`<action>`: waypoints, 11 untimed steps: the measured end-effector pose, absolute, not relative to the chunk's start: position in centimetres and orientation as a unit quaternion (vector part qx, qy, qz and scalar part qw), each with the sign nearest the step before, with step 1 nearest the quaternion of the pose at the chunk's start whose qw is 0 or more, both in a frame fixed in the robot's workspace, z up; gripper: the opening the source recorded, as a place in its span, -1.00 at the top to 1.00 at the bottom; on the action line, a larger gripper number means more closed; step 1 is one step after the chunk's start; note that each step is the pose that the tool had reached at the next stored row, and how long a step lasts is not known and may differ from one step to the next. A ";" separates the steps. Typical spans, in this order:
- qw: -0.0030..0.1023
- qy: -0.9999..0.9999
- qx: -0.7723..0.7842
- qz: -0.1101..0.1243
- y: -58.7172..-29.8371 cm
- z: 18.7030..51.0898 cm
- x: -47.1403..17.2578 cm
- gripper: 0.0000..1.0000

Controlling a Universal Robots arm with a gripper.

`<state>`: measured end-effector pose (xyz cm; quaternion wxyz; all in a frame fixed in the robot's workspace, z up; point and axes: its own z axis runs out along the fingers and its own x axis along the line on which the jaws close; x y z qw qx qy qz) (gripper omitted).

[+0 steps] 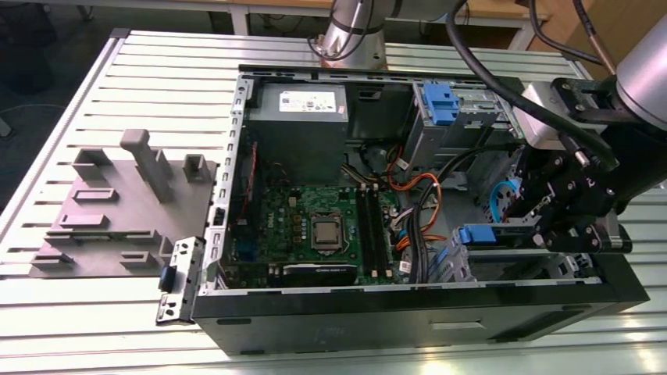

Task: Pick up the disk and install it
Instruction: 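Insert the disk into the insertion slot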

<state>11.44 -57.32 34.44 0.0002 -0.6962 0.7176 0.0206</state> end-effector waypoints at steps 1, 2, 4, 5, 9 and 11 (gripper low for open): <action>0.000 0.718 -0.696 0.021 -57.3 34.4 11.4 0.16; 0.000 0.718 -0.696 0.021 -57.3 34.4 11.4 0.16; 0.004 0.718 -0.696 0.021 -57.3 34.3 11.3 0.16; 0.005 0.717 -0.696 0.021 -57.3 34.3 11.2 0.16; 0.005 0.717 -0.696 0.021 -57.3 34.4 11.2 0.16; 0.005 0.717 -0.696 0.021 -57.3 34.6 11.2 0.16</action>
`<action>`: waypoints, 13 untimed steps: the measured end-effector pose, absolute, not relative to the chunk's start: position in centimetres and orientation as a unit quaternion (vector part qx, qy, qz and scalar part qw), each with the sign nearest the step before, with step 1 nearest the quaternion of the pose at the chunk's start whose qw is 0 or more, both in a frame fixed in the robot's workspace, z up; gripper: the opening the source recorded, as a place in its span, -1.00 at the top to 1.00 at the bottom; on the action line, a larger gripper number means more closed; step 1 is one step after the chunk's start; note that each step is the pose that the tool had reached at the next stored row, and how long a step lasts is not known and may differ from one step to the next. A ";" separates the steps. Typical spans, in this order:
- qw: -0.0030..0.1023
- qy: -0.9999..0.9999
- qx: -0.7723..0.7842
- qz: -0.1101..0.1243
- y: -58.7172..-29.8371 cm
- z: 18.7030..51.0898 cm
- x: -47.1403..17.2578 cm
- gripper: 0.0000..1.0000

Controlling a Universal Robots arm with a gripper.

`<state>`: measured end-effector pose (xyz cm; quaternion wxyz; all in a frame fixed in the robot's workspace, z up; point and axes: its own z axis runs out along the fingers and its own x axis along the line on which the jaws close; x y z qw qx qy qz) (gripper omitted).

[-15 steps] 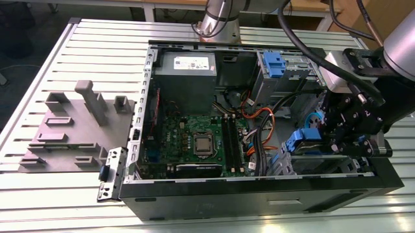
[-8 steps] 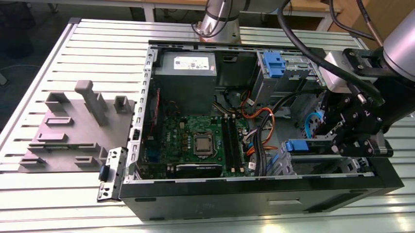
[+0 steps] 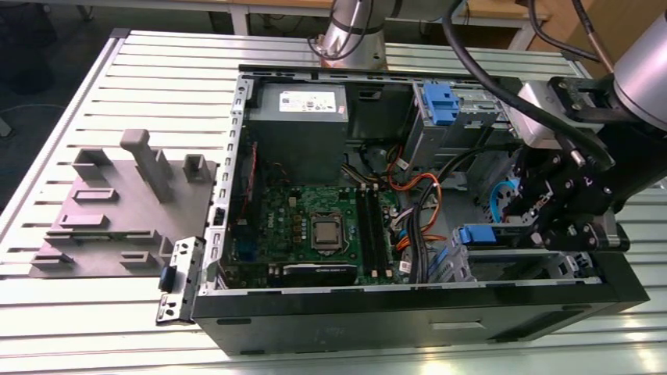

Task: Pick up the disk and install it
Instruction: 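Insert the disk into the insertion slot, then insert the first disk wire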

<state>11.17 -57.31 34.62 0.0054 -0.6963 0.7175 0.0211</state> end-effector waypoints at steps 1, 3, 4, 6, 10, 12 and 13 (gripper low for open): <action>0.005 0.717 -0.696 0.021 -57.3 34.6 11.2 0.16; 0.006 0.717 -0.696 0.021 -57.3 34.6 11.2 0.16; 0.005 0.717 -0.696 0.021 -57.3 34.8 11.2 0.16; 0.005 0.717 -0.696 0.021 -57.3 34.9 11.2 0.16; 0.005 0.717 -0.696 0.021 -57.3 35.0 11.2 0.16; 0.005 0.717 -0.696 0.021 -57.3 35.1 11.2 0.16; 0.005 0.717 -0.696 0.021 -57.3 35.1 11.2 0.16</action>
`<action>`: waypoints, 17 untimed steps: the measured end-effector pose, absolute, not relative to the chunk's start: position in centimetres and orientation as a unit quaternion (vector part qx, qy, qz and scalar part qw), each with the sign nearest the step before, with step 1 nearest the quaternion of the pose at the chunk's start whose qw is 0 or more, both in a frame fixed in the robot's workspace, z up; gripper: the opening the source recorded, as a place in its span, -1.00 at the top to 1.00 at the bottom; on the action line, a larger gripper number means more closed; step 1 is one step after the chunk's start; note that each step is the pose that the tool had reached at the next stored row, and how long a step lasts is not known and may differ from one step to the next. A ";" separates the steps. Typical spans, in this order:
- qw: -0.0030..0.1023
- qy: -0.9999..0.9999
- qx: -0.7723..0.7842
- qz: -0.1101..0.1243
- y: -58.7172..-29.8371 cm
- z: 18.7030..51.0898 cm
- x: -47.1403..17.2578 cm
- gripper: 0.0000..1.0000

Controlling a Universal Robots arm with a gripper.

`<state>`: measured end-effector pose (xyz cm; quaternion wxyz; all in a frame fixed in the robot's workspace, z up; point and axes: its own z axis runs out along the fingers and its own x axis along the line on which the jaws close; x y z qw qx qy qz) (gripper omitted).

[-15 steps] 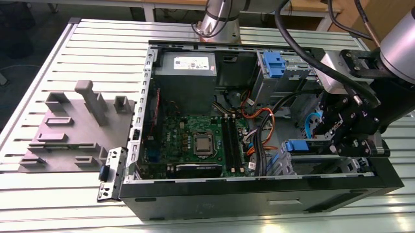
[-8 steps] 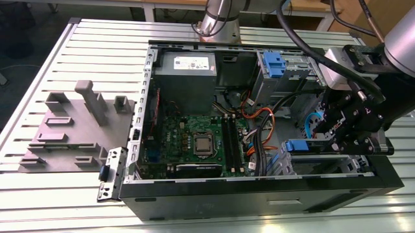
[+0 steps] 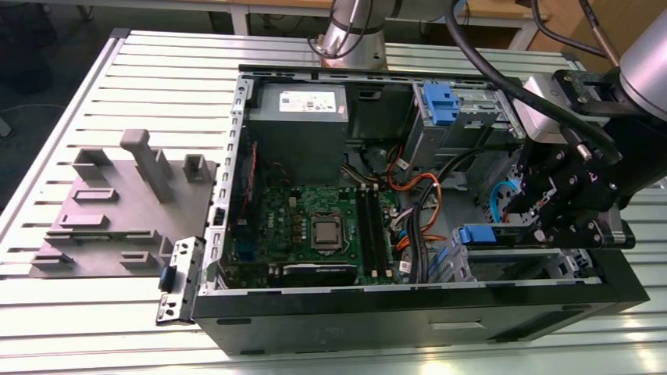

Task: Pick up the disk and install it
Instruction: 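Insert the first disk wire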

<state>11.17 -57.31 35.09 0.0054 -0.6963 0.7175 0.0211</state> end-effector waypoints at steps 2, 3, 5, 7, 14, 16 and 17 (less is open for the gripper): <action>0.005 0.717 -0.696 0.021 -57.3 35.1 11.2 0.16; 0.005 0.717 -0.696 0.021 -57.3 35.1 11.2 0.16; 0.005 0.717 -0.696 0.021 -57.3 35.1 11.2 0.16; 0.005 0.717 -0.696 0.021 -57.3 35.1 11.2 0.16; 0.005 0.717 -0.696 0.021 -57.3 35.9 11.2 0.16; 0.005 0.717 -0.696 0.021 -57.3 36.2 11.2 0.16; 0.005 0.717 -0.696 0.021 -57.3 36.2 11.2 0.16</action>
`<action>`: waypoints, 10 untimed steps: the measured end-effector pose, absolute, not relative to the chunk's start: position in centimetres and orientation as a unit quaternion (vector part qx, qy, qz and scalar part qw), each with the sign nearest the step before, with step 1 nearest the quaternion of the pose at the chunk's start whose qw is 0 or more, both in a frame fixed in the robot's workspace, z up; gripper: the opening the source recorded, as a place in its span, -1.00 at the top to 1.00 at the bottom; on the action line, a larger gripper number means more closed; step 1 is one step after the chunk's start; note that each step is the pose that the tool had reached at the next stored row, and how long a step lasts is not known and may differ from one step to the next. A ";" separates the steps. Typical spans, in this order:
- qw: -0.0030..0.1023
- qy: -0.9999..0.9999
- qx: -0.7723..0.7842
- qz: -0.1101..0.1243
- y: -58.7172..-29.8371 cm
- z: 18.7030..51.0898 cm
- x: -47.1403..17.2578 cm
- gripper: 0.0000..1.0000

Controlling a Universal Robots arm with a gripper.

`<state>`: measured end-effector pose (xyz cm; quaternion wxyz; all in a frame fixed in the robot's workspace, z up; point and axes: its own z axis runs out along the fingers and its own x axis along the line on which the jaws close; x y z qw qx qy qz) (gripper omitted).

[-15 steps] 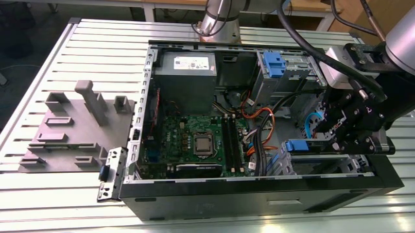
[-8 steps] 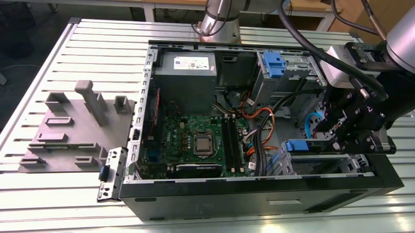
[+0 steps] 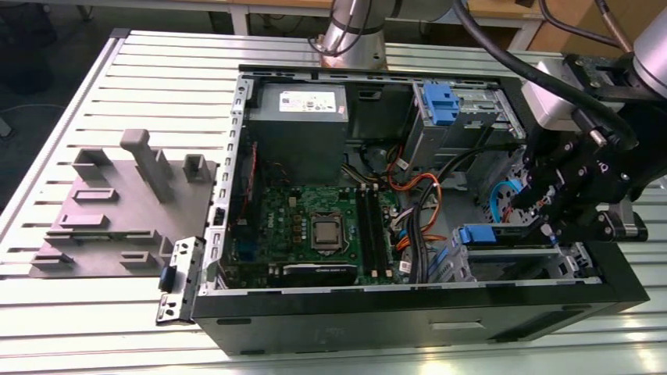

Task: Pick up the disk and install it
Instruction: 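Insert the first disk wire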

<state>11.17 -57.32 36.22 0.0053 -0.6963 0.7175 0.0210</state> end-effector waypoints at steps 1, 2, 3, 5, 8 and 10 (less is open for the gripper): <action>0.005 0.717 -0.696 0.021 -57.3 36.2 11.2 0.16; 0.005 0.717 -0.696 0.021 -57.3 36.2 11.2 0.16; 0.005 0.717 -0.696 0.021 -57.3 36.2 11.2 0.16; 0.005 0.717 -0.696 0.021 -57.3 36.3 11.2 0.16; 0.005 0.717 -0.696 0.021 -57.2 36.3 11.2 0.16; 0.005 0.717 -0.696 0.021 -57.1 36.3 11.2 0.16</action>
